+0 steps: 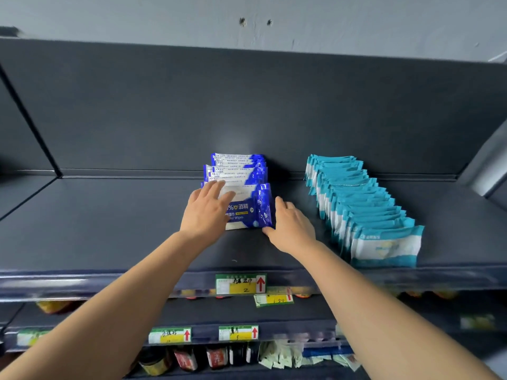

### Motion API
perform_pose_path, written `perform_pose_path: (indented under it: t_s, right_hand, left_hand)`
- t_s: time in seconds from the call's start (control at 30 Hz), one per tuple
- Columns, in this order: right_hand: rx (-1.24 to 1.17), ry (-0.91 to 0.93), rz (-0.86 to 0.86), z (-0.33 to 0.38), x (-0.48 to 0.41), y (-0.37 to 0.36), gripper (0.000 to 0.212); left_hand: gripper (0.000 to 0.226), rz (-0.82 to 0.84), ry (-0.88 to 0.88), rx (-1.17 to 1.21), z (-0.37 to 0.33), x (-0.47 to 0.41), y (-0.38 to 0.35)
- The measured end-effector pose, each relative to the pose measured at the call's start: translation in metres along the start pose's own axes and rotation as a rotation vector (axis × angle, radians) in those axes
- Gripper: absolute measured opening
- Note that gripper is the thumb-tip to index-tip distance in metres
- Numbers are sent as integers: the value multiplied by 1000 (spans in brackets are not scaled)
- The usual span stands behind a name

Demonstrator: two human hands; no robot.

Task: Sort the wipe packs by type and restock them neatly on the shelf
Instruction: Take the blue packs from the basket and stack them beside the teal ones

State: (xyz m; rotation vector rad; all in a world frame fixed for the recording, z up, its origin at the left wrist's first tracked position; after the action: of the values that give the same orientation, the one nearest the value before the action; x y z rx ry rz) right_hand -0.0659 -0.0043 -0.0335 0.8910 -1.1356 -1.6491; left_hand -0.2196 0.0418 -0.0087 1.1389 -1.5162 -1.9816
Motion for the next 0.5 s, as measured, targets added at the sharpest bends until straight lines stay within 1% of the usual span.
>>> perform_pose_path:
  t_s: [0.1, 0.17, 0.27, 0.37, 0.5]
  right_hand:
    - [103, -24, -43, -8, 17, 12, 55]
    - [175, -42, -84, -12, 29, 21, 47]
    - [208, -69, -140, -16, 52, 33, 44]
    - [222, -114, -197, -21, 83, 41, 42]
    - [249, -224, -261, -33, 134, 49, 41]
  left_hand:
    - [46, 47, -77, -79, -13, 0, -3]
    - [42, 71, -124, -108, -22, 1, -4]
    - [36, 53, -190, -96, -36, 3, 1]
    - [31, 18, -272, -33, -54, 9, 10]
    - [26, 42, -432, 18, -86, 28, 17]
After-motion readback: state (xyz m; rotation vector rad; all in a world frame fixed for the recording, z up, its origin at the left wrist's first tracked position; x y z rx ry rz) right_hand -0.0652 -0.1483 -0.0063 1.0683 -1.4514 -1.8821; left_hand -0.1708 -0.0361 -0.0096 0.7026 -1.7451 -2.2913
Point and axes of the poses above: each hand's wrist, its own x-axis away from the middle knuckle, its own y-axis out of the back of the hand, z = x × y, the point moved 9 cm from there along -x, towards the middle knuckle, and after that the axes turned 9 degrees about -y, right-handed, at the moved point
